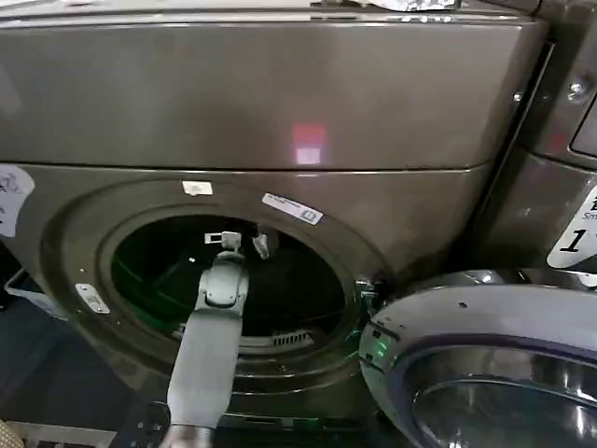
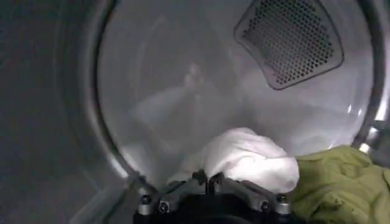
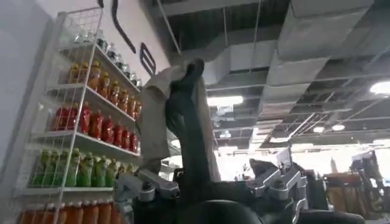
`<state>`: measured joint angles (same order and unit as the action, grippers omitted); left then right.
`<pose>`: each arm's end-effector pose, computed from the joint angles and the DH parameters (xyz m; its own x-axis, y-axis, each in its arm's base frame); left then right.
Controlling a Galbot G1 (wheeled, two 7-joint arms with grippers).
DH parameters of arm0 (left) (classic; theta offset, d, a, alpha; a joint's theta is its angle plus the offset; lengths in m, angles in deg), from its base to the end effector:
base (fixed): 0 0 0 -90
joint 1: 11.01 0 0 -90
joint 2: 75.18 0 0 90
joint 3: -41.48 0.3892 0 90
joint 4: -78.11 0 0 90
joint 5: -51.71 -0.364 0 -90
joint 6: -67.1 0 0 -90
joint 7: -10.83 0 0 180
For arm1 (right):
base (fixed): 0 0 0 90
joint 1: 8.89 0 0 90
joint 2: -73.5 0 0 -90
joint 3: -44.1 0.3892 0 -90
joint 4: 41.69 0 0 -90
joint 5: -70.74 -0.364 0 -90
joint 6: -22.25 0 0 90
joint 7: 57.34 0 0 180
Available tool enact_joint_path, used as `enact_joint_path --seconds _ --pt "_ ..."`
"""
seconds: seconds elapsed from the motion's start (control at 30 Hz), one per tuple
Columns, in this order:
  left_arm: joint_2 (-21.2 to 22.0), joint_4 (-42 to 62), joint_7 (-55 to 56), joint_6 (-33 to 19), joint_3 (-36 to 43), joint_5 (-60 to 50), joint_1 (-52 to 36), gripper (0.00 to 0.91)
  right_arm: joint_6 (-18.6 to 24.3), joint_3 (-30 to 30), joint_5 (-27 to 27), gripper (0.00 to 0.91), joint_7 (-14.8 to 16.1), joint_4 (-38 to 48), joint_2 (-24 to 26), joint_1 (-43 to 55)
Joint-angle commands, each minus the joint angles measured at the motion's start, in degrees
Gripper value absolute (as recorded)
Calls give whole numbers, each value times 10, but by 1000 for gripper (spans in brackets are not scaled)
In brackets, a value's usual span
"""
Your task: Grasp the clothes from the dryer.
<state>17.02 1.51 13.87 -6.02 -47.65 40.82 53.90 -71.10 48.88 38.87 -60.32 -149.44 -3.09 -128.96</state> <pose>0.5212 -0.0236 -0.2782 -0.9942 -0.0749 0.0777 -0.0616 0.9850 0.1614 -0.1205 -0.4006 -0.1504 -0.1433 0.8886 -0.4358 0.9875 0.1578 -0.0028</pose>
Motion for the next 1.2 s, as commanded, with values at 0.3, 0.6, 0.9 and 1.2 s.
enact_joint_path --seconds 0.3,0.6,0.9,1.2 --pt "8 -12 10 6 2 15 8 0 4 -1 1 907 1 -2 0 1" --pt "8 -12 4 5 2 15 8 0 7 -2 1 907 1 -2 -2 2" --pt "6 -12 0 4 2 15 10 0 -17 5 -3 907 9 -20 -5 3" --pt "3 -13 -1 2 1 18 7 0 -25 13 -1 907 7 -29 -3 4"
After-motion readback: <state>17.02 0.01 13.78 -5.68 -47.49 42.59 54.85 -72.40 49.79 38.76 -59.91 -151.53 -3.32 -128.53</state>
